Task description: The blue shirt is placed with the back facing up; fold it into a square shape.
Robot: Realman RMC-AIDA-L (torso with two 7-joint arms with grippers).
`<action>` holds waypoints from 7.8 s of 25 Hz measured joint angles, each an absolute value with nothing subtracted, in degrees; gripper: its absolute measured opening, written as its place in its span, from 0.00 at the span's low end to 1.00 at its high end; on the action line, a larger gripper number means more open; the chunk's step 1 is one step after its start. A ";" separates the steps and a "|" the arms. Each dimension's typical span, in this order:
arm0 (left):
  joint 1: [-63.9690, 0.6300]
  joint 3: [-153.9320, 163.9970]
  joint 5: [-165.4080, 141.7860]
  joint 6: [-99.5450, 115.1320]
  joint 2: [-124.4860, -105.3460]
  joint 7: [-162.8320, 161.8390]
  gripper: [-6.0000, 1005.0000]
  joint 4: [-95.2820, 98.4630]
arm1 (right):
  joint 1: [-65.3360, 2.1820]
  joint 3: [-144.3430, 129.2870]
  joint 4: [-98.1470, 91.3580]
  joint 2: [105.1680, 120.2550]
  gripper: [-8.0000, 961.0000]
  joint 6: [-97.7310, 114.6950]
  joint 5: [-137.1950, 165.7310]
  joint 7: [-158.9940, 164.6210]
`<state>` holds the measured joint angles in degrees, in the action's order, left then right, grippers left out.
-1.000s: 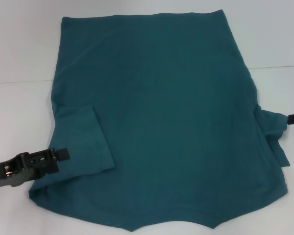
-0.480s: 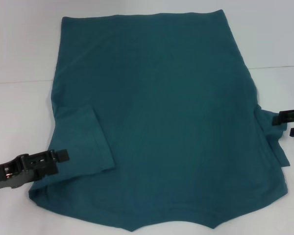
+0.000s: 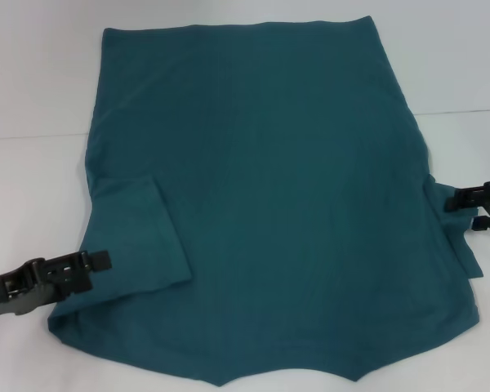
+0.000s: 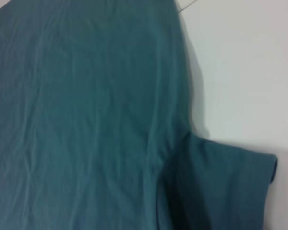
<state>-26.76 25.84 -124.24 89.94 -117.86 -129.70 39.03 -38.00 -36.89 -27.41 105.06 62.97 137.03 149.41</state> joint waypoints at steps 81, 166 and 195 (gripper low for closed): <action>-26.55 25.84 -124.11 88.31 -117.95 -130.20 0.78 38.41 | -39.81 -34.10 -31.14 106.52 0.46 64.29 147.33 153.45; -25.73 24.87 -124.10 87.21 -118.08 -130.96 0.78 38.32 | -56.52 -43.64 -33.08 111.12 0.01 65.38 159.54 160.47; -25.53 24.87 -124.29 86.39 -118.13 -130.71 0.78 38.32 | -55.74 -43.40 -32.60 110.99 0.25 62.02 154.97 161.78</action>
<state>-25.53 24.87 -124.29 86.39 -118.13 -130.71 38.32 -55.74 -43.40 -32.60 110.99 62.02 154.97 161.78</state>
